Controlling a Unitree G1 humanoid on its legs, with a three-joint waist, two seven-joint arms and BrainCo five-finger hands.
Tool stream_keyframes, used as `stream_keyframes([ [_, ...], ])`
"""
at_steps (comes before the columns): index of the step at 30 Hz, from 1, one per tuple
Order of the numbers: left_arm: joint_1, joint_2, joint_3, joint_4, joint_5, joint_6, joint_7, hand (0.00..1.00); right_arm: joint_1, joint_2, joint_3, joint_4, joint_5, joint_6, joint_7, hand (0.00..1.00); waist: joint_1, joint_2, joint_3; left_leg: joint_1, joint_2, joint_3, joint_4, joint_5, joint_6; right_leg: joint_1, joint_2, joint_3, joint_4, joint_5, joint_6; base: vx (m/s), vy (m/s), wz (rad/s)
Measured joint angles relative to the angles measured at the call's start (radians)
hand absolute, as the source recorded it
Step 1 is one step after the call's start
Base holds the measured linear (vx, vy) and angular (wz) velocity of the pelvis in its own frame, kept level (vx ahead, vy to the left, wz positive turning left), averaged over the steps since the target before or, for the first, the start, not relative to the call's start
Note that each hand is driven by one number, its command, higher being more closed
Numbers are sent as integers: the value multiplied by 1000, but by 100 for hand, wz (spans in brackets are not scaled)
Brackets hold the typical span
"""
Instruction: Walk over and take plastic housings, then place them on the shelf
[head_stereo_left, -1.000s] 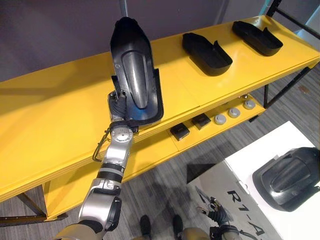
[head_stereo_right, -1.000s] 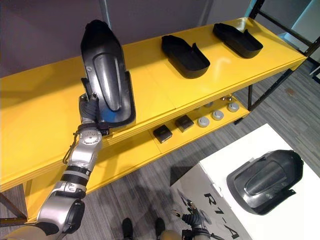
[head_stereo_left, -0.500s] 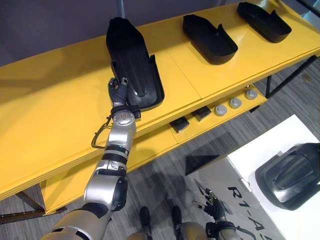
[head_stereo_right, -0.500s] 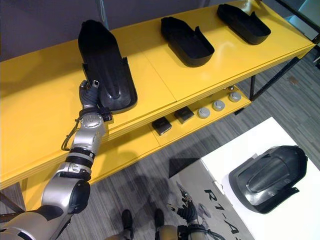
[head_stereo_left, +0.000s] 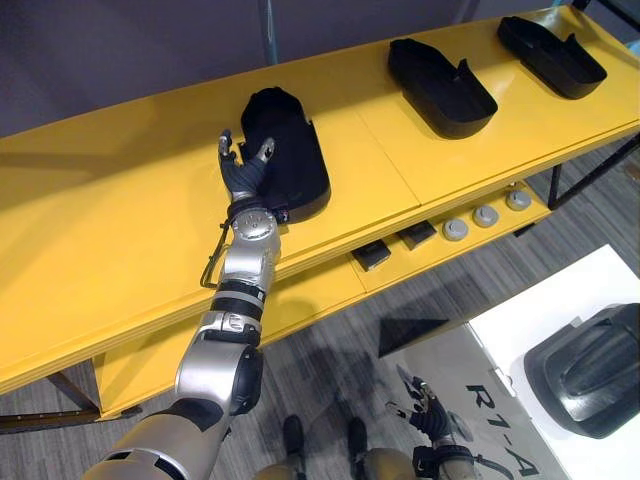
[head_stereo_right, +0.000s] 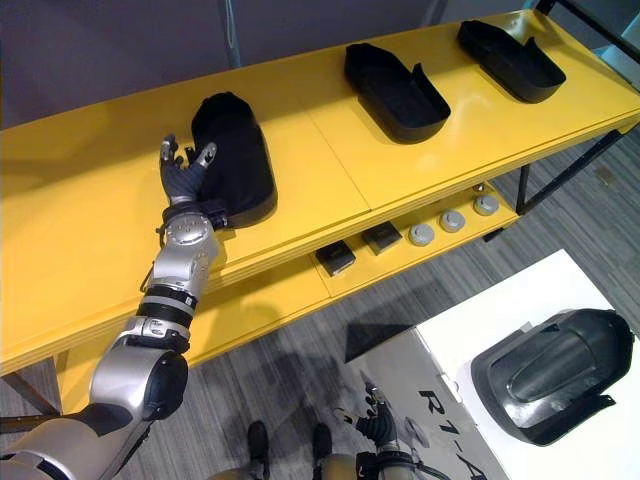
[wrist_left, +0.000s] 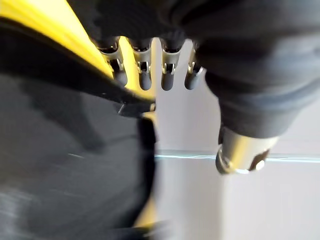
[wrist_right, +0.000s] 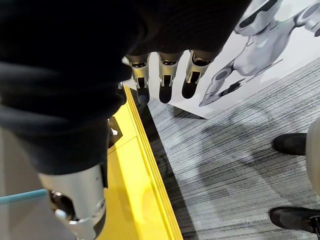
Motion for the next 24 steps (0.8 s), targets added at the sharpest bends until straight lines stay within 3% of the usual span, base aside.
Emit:
stream_keyframes([
  [9, 220, -1, -40, -327, 40, -8, 49, 0, -24, -8, -1, 86, -1, 0, -1, 0, -7, 7, 4, 17, -2, -22, -4, 17, 7, 27, 1, -10, -10, 0, -1, -33, -8, 5],
  [12, 288, -1, -96, -463, 78, -34, 60, 0, -38, -10, -1, 114, -1, 0, -1, 0, -2, 9, 5, 20, -2, -34, -4, 23, 7, 34, 2, -19, -10, 0, -1, -58, -3, 11],
  [18, 383, 33, -236, -586, 150, -89, -17, 0, -67, -19, -2, 182, -1, 0, 2, 0, 5, 18, 4, 17, -1, -48, -8, 33, 11, 45, 6, -26, -32, 14, -8, -50, 7, 5],
  [19, 400, 43, -275, -599, 170, -95, -42, 100, -72, -19, -2, 192, -1, 0, 2, 0, 4, 19, 4, 14, -1, -51, -8, 35, 11, 45, 7, -28, -37, 17, -9, -32, 6, 7],
  [24, 445, 41, -355, -605, 236, -120, -125, 100, -76, -20, -3, 198, -2, 0, 5, 0, 2, 20, 4, 3, -1, -64, -4, 40, 10, 44, 8, -43, -46, 20, -10, -18, 3, 8],
])
